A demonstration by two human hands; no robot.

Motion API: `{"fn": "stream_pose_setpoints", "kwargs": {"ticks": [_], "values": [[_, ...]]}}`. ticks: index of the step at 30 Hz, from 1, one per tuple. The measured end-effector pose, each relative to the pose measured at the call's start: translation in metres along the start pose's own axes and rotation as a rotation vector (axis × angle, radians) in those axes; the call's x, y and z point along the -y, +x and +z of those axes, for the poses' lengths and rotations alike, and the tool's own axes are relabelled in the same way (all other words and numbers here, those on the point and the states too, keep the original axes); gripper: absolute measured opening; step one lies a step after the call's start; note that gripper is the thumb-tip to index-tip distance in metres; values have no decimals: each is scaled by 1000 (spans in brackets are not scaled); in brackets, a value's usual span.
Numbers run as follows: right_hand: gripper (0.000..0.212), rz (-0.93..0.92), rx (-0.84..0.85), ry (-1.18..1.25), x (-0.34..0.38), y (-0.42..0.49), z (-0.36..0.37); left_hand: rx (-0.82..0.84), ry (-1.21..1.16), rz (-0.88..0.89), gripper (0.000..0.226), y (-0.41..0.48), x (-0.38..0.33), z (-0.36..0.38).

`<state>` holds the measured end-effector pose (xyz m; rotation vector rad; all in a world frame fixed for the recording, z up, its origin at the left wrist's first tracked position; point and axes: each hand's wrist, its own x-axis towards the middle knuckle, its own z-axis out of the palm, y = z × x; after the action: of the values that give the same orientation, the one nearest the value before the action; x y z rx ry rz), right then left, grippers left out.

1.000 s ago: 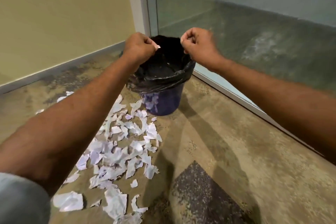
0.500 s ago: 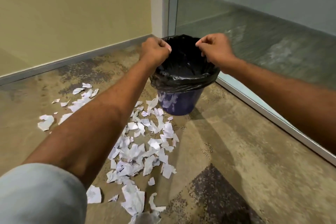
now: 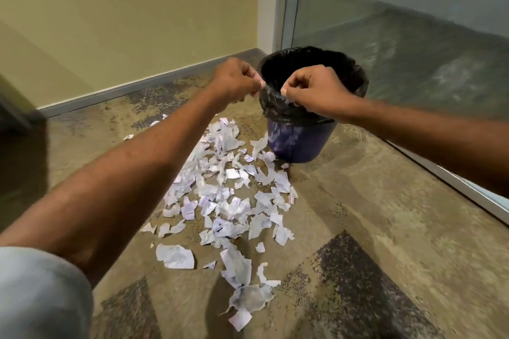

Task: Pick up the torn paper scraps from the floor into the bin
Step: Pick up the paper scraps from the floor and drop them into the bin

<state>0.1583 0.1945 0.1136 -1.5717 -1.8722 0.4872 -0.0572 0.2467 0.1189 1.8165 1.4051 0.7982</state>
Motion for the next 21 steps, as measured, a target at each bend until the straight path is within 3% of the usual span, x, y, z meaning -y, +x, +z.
{"fn": "stream_pose_setpoints", "kwargs": {"ticks": [6,10,14,17,21], "values": [[5,-168,333,-78,13,-43,50,141,165,-117,7,-55,45,-9],[7,-206,470,-97,-2,-69,84,193,207,-228,4,-97,81,4],[16,-282,673,-158,-22,-100,115,387,321,-227,23,-145,114,32],[9,-317,838,-214,-37,-119,132,558,470,-204,35,-180,134,58],[14,-364,947,-252,-50,-143,150,658,588,-182,55,-227,144,91]]}}
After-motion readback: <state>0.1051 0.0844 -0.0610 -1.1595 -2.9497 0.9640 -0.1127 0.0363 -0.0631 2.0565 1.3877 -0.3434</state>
